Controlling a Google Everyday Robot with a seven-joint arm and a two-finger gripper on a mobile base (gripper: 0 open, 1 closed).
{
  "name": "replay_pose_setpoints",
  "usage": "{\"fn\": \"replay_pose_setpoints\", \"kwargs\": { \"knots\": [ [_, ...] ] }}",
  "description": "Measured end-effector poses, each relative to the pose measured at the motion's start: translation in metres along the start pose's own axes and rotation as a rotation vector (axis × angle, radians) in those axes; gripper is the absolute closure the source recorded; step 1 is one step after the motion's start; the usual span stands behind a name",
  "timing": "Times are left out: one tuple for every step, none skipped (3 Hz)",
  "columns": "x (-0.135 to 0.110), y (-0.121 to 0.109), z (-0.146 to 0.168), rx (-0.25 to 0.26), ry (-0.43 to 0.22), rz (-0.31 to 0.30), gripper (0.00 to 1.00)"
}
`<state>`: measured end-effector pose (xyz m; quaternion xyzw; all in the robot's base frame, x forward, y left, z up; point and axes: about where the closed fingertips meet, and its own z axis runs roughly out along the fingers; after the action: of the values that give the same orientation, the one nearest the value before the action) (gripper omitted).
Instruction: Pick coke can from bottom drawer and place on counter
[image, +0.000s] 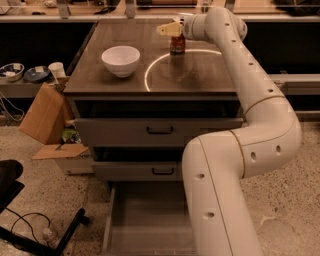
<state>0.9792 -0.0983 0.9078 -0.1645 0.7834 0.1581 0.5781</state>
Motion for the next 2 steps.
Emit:
{"fn": "replay_pose_setpoints", "kwargs": {
  "knots": [
    [-0.020, 0.003, -0.011, 0.001, -0.023, -0.034, 0.00],
    [-0.055, -0.001, -0.049, 0.009, -0.031, -0.119, 0.00]
  ]
}}
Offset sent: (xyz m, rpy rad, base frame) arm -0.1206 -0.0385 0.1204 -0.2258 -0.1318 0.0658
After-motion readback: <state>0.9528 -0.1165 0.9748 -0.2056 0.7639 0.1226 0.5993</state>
